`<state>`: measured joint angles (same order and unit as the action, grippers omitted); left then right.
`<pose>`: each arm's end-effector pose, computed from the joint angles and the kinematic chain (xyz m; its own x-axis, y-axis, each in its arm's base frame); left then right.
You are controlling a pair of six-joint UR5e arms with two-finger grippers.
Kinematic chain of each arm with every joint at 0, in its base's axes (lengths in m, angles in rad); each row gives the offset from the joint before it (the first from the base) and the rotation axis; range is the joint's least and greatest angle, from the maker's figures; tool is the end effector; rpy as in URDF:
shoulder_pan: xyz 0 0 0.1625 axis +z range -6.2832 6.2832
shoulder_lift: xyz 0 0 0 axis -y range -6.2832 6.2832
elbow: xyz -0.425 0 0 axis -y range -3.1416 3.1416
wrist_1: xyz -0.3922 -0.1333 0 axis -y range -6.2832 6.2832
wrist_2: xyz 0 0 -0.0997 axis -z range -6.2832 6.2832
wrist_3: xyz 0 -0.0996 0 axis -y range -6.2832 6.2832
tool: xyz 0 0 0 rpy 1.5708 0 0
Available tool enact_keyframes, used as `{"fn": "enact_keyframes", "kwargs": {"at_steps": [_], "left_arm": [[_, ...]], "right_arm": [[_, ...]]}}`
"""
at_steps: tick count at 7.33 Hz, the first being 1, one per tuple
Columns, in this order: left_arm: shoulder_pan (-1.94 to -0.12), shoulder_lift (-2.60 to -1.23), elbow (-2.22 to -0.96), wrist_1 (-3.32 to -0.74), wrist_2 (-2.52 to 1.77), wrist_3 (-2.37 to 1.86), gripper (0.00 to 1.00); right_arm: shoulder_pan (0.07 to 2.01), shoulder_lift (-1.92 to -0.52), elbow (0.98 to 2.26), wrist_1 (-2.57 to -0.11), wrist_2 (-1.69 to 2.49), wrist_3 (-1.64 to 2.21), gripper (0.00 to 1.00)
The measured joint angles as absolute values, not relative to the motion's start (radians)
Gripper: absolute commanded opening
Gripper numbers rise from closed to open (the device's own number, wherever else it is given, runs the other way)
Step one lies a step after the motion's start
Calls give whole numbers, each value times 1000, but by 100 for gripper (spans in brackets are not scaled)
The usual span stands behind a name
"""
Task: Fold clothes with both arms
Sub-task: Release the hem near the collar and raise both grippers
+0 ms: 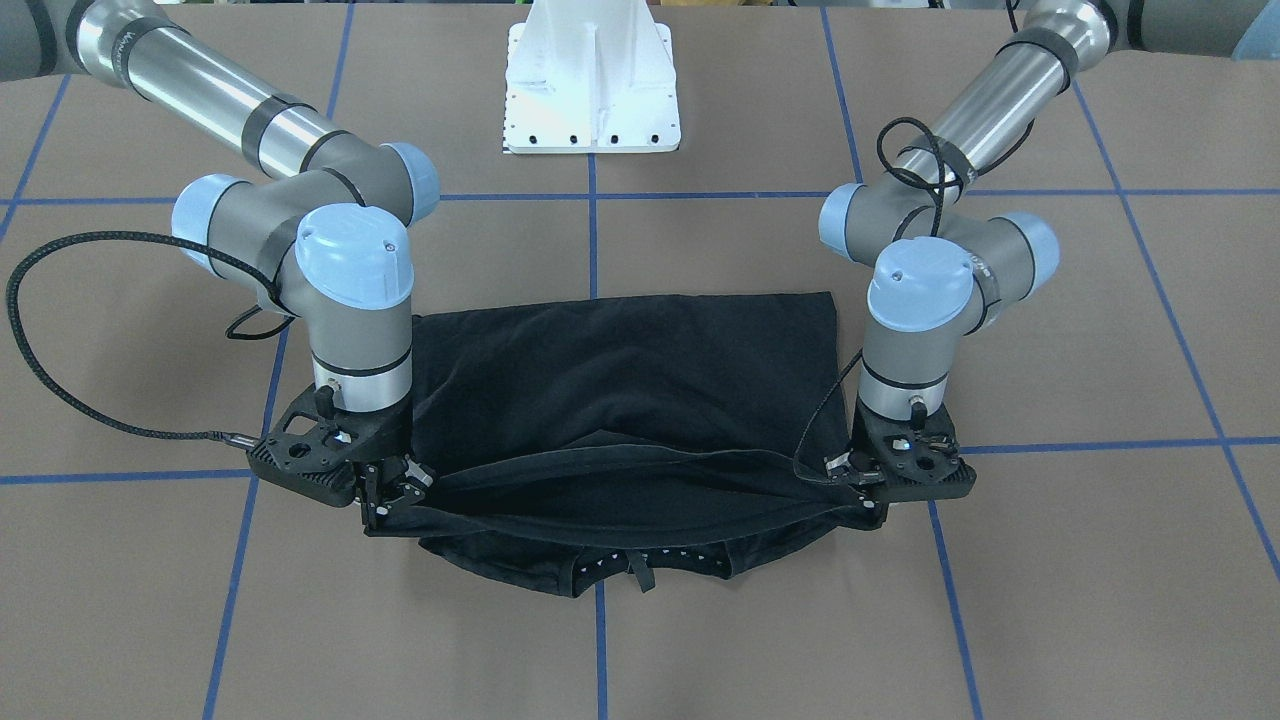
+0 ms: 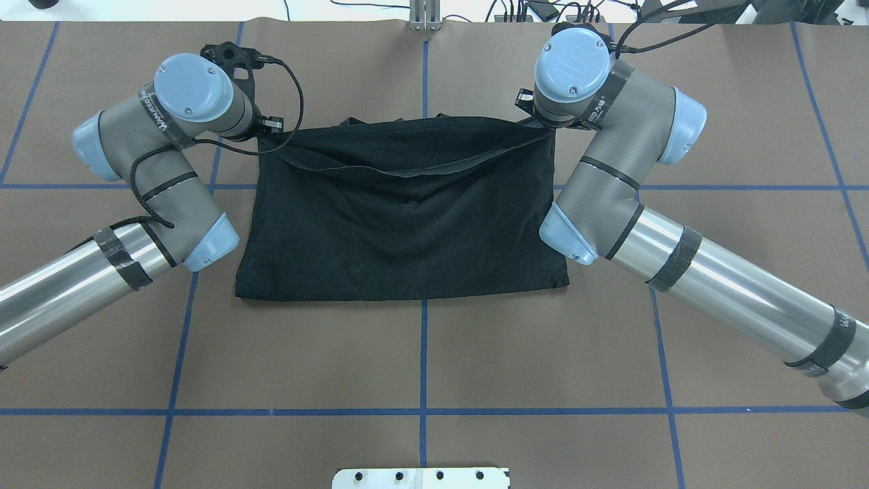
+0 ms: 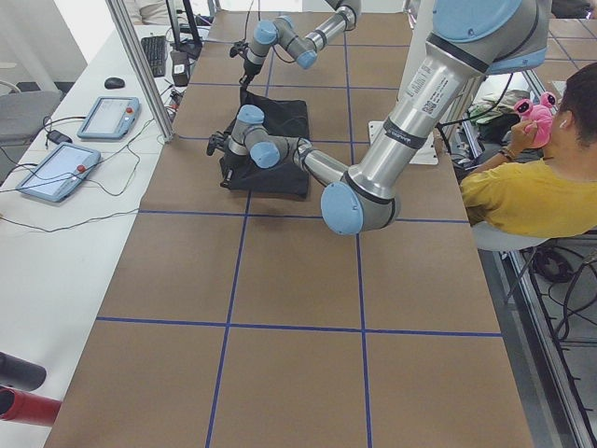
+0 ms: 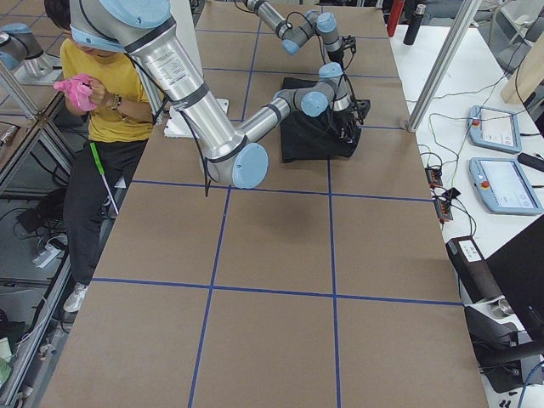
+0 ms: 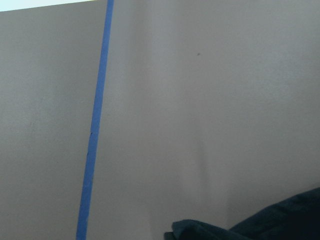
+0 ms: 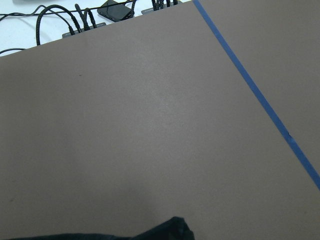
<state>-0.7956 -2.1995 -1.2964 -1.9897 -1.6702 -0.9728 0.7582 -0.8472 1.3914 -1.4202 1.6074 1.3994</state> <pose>0.4426 -0.6281 0.3715 0.7868 -0.0025 -0.6172 0.2653 0.9043 0.3345 -0.4607 -0.6148 0.2906 0.6639 0.3940 0.6356 -0.5652 0.8209 0.0815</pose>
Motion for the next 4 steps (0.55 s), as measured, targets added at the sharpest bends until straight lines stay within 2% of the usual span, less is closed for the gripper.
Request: {"fn": "enact_keyframes", "kwargs": {"at_steps": [1,2,3,4], "left_arm": [[-793,-2202,-1279,-2006,-1670,-970,0],[-793,-2203,-1273,-2012,-1670,-951,15],[-795,-2203,-1275,-2018,-1671,-906,64],[-802,-2203,-1285,-2025,-1674,-859,100]], "right_arm": [[758,-848,1385,-1416,1608,1385,15],[757,-849,1377,-1414,1608,1371,82],[757,-848,1366,-1411,1608,1356,100],[758,-847,1359,-1408,1611,1335,100]]}}
